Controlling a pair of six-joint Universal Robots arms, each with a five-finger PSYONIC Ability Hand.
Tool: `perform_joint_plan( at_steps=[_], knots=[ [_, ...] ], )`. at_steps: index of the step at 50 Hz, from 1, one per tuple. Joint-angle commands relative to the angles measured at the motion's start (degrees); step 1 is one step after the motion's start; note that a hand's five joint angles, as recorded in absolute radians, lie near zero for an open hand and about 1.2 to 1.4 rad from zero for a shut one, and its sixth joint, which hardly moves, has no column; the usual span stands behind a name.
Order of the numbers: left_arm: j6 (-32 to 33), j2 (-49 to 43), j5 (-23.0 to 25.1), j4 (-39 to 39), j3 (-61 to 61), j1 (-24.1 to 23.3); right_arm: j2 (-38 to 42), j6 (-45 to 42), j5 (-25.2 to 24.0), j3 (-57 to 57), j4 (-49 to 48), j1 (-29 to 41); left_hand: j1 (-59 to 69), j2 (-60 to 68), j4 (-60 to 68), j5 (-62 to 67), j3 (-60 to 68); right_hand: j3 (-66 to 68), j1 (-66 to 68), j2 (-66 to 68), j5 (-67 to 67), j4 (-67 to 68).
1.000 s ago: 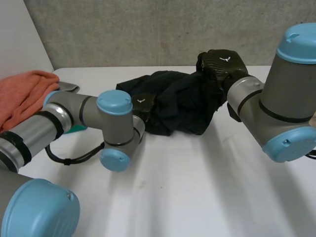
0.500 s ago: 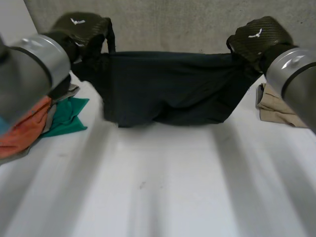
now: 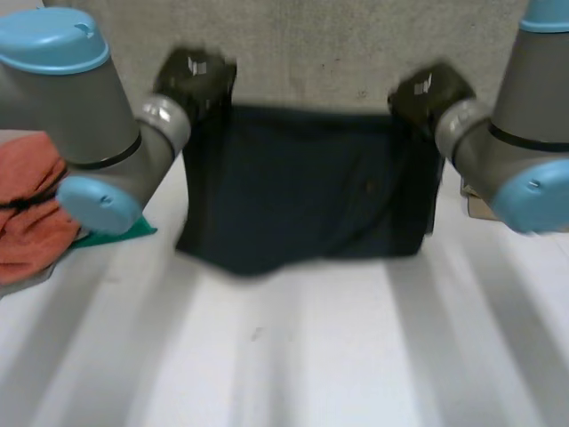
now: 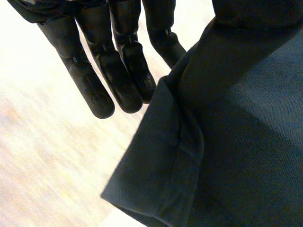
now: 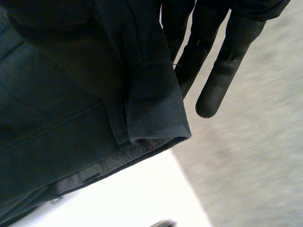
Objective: Fold the laundry.
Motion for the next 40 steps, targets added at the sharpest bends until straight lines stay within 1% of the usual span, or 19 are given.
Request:
perform_joint_plan(
  at_steps=[1,2,4,5,8,11,15,19,20,23,24,27,28,31,32,33,37,38,40],
  knots=[
    [2.38,-0.69,0.24,38.24,4.41,0.0,3.9,3.4,3.86,-12.38,-39.24,0.17,13.7,11.5,11.24,12.56,11.69,11.65,16.83,12.38,12.59,11.4],
    [2.29,-0.08,-0.02,47.08,4.23,0.0,3.63,3.67,4.04,-12.03,-43.96,0.09,13.7,11.5,11.24,12.56,11.69,11.65,16.83,12.38,12.59,11.4],
    [2.29,0.89,-0.19,53.82,3.18,-0.09,2.75,4.11,3.86,-10.89,-52.14,0.17,13.7,11.5,11.24,12.56,11.69,11.65,16.83,12.38,12.59,11.4],
    [2.29,1.59,-0.19,55.5,2.82,-0.09,2.05,4.02,3.78,-9.58,-57.57,0.26,13.7,11.5,11.24,12.56,11.69,11.65,16.83,12.38,12.59,11.4],
    [2.2,3.18,-0.28,55.61,2.64,0.09,1.96,4.37,3.6,-8.69,-59.39,0.17,13.7,11.5,11.24,12.56,11.69,11.65,16.83,12.38,12.59,11.4],
    [2.2,3.44,-0.19,52.54,1.59,-0.18,2.31,4.46,3.25,-7.72,-58.34,0.26,13.7,11.5,11.24,12.56,11.69,11.65,16.83,12.38,12.59,11.4],
    [2.2,3.53,-0.11,48.14,-2.88,-0.27,2.92,4.46,3.25,-5.0,-53.6,0.26,13.7,11.5,11.24,12.56,11.69,11.65,16.83,12.38,12.59,11.4],
    [2.2,3.88,-0.11,45.15,-9.91,-0.62,3.98,4.37,3.25,-1.93,-47.44,0.17,13.7,11.5,11.24,12.56,11.69,11.65,16.83,12.38,12.59,11.4],
    [2.29,3.88,-0.02,44.19,-13.4,-0.7,4.94,4.37,3.16,-0.27,-45.17,0.09,13.7,11.5,11.24,12.56,11.69,11.65,16.83,12.38,12.59,11.4],
    [2.55,3.62,0.07,42.25,-18.61,-1.32,6.35,4.11,2.81,2.73,-41.91,0.09,13.7,11.5,11.24,12.56,11.69,11.65,16.83,12.38,12.59,11.4],
    [2.73,3.01,0.07,40.68,-21.76,-1.93,7.31,3.76,2.2,5.09,-39.89,0.09,13.7,11.5,11.24,12.56,11.69,11.65,16.83,12.38,12.59,11.4],
    [2.9,2.39,0.07,36.99,-25.73,-2.9,9.25,2.97,0.97,8.7,-37.07,0.09,13.7,11.5,11.24,12.56,11.69,11.65,16.83,12.38,12.59,11.4],
    [2.9,1.34,0.07,33.75,-27.92,-3.34,10.99,1.84,0.27,11.06,-35.23,0.0,13.7,11.5,11.24,12.56,11.69,11.65,16.83,12.38,12.59,11.4],
    [3.16,-0.68,-0.02,27.94,-30.31,-4.04,13.46,-1.5,-0.01,14.5,-31.8,0.0,13.7,11.5,11.24,12.56,11.69,11.65,16.83,12.38,12.59,11.4],
    [3.51,-1.3,-0.28,23.92,-31.62,-4.65,13.56,-2.3,0.08,15.39,-30.92,0.09,13.7,11.5,11.24,12.56,11.69,11.65,16.83,12.38,12.59,11.4],
    [3.69,-1.39,-0.63,21.88,-32.07,-5.09,13.56,-3.09,0.26,16.27,-30.13,0.0,13.7,11.5,11.24,12.56,11.69,11.65,16.83,12.38,12.59,11.4],
    [3.78,-0.43,-1.07,12.12,-34.0,-6.5,11.63,-4.5,0.43,20.92,-24.86,-0.27,13.7,11.5,11.24,12.56,11.69,11.65,16.83,12.38,12.59,11.4],
    [3.78,0.45,-1.16,10.45,-34.35,-6.59,11.1,-4.5,0.43,21.8,-23.71,-0.27,13.7,11.5,11.24,12.56,11.69,11.65,16.83,12.38,12.59,11.4],
    [3.78,4.31,-2.91,6.31,-35.76,-6.68,8.12,-4.42,0.43,24.79,-19.32,-0.44,13.7,11.5,11.24,12.56,11.69,11.65,16.83,12.38,12.59,11.4]
  ],
)
